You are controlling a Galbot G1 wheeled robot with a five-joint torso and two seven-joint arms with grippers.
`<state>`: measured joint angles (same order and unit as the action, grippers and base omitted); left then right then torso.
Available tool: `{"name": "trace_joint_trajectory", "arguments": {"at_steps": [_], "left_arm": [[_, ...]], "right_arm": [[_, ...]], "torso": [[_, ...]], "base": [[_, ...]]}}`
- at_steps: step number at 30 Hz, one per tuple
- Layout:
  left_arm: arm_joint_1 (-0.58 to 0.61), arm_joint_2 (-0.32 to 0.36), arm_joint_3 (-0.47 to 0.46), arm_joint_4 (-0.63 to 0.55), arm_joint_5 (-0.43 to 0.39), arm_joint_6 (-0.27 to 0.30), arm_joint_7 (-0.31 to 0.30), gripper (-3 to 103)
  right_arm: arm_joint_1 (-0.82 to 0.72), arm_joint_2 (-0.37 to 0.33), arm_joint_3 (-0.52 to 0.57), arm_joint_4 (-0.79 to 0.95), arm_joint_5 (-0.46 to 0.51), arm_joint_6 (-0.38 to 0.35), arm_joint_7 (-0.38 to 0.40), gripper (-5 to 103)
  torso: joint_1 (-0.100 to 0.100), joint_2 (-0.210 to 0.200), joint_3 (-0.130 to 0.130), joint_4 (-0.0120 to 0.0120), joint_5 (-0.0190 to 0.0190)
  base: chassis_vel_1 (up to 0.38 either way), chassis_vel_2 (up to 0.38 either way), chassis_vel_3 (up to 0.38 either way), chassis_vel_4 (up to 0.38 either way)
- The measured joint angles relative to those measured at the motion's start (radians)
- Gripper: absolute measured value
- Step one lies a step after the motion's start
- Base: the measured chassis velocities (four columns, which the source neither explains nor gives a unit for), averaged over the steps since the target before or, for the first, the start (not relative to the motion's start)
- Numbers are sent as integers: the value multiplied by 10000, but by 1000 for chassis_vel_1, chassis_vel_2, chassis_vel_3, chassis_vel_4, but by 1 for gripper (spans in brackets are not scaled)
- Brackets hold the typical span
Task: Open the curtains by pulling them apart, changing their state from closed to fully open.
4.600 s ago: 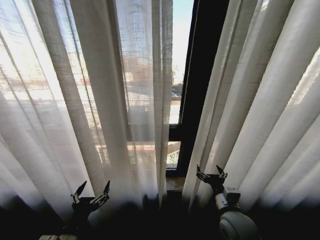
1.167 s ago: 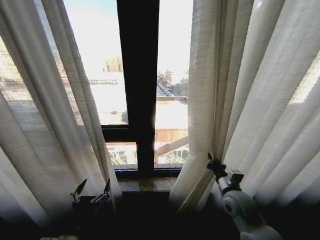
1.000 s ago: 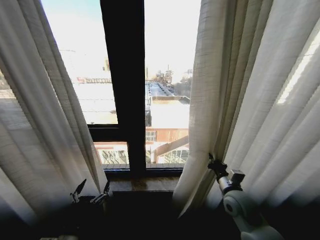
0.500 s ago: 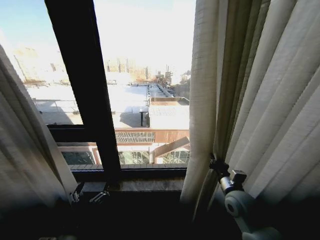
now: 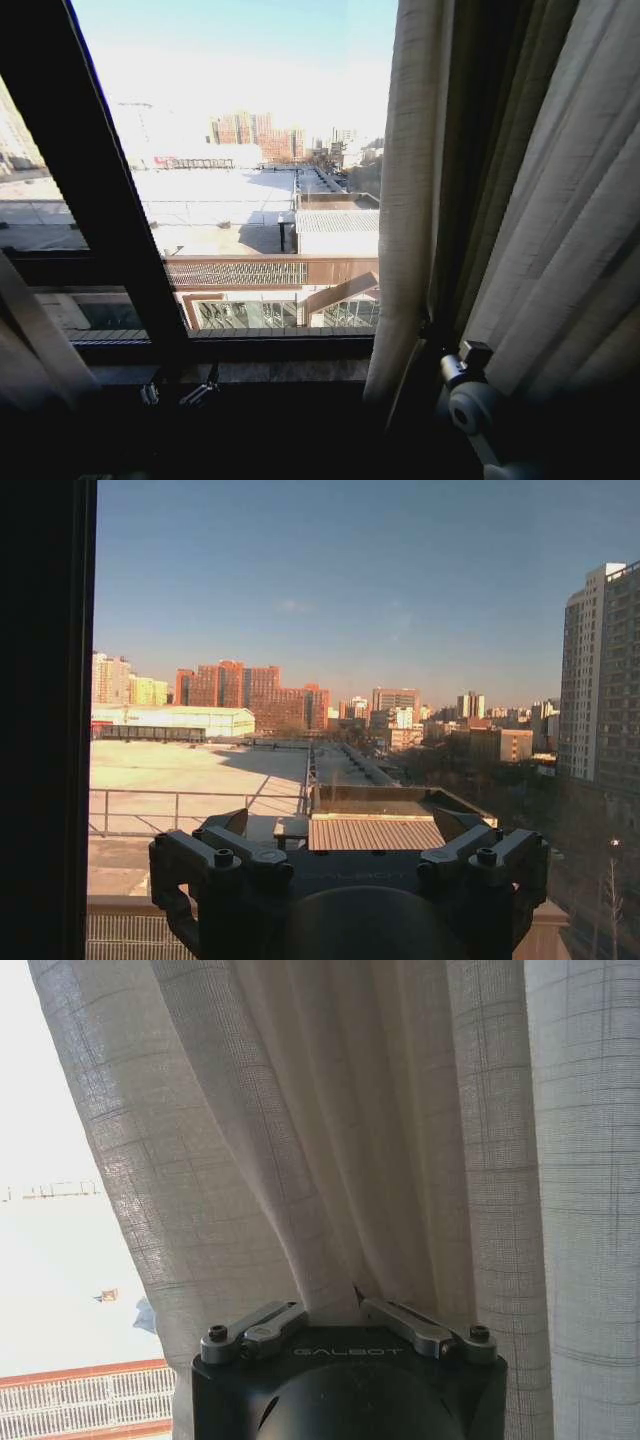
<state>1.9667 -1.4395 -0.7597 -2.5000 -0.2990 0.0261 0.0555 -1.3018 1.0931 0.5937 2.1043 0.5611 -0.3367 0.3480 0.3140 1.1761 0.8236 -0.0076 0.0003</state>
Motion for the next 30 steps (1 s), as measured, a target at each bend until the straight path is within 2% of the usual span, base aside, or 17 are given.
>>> {"name": "trace_joint_trajectory", "arguments": {"at_steps": [30], "left_arm": [[-17, -16, -8, 0, 41, -33, 13, 100]], "right_arm": [[-23, 45, 0, 61, -18, 40, -4, 0]], "torso": [[1, 0, 0, -2, -2]], "base": [[-352, -351, 357, 356]]}}
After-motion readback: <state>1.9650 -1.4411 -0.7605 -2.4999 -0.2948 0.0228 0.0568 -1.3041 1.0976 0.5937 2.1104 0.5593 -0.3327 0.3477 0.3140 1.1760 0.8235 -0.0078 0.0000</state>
